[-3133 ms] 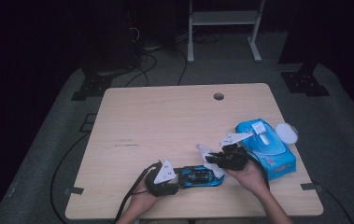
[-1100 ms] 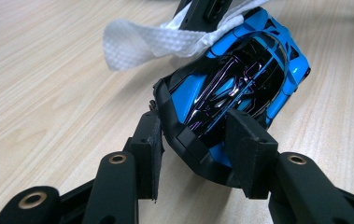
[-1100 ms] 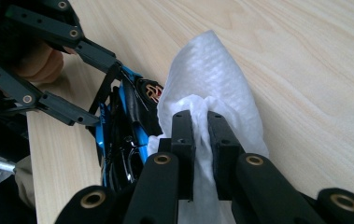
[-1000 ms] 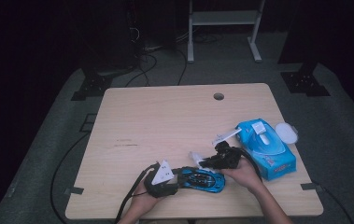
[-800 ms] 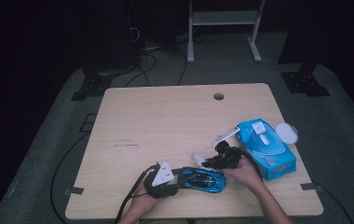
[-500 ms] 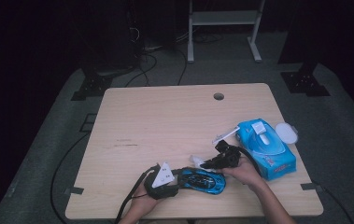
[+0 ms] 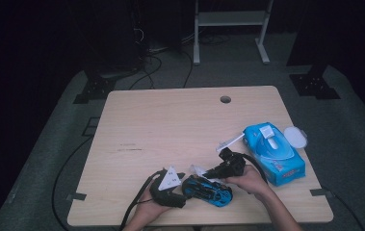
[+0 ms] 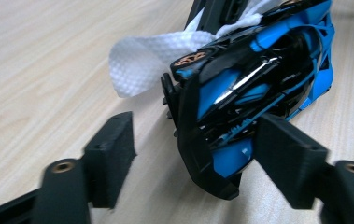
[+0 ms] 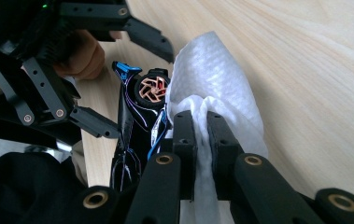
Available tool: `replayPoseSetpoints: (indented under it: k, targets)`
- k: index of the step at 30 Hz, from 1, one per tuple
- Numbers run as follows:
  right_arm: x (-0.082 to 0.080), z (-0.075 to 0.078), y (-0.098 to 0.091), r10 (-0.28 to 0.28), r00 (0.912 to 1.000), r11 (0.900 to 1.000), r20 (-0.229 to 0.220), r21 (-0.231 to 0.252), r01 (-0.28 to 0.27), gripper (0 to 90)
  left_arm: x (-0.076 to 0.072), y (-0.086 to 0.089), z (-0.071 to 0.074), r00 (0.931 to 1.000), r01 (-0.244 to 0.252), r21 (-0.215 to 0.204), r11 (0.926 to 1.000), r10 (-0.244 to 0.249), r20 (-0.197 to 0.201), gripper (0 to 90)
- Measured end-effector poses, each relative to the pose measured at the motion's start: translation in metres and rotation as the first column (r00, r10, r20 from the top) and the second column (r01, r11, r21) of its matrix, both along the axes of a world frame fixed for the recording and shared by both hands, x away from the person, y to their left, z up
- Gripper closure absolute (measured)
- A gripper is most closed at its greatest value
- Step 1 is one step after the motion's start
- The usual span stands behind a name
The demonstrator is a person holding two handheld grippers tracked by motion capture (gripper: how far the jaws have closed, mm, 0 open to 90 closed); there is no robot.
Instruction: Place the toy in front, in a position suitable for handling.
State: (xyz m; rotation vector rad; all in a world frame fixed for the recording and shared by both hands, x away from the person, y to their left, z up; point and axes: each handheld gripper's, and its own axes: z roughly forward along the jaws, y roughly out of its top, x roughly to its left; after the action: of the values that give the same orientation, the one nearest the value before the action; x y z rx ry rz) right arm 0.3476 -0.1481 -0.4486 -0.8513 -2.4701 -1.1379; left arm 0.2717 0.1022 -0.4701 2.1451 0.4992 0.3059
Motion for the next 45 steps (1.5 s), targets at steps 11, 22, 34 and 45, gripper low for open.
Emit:
replayPoseSetpoints:
  k: [11, 22, 34, 45]
  targets:
    - [-0.028, 0.016, 0.019, 0.073, 0.993, 0.9964, 0.093, -0.049, -0.069, 83.4, -0.008, -0.015, -0.004, 0.987, 0.161, 0.073, 0.9843, -0.161, -0.001, 29.3]
    - [-0.031, 0.014, 0.004, 0.034, 0.9924, 0.9994, 0.119, -0.01, -0.033, 82.9, -0.006, -0.004, 0.002, 0.9774, 0.209, -0.05, 0.9766, -0.21, -0.018, 41.7]
    - [-0.048, 0.034, -0.024, -0.142, 0.9455, 0.9888, 0.293, 0.087, 0.122, 83.0, -0.005, -0.008, 0.0, 0.9785, 0.204, -0.041, 0.978, -0.203, 0.037, 57.8]
    - [-0.065, 0.027, -0.015, -0.11, 0.9023, 0.9923, 0.417, -0.007, 0.124, 83.0, 0.0, -0.003, -0.001, 0.9823, 0.185, -0.039, 0.982, -0.183, 0.039, 57.8]
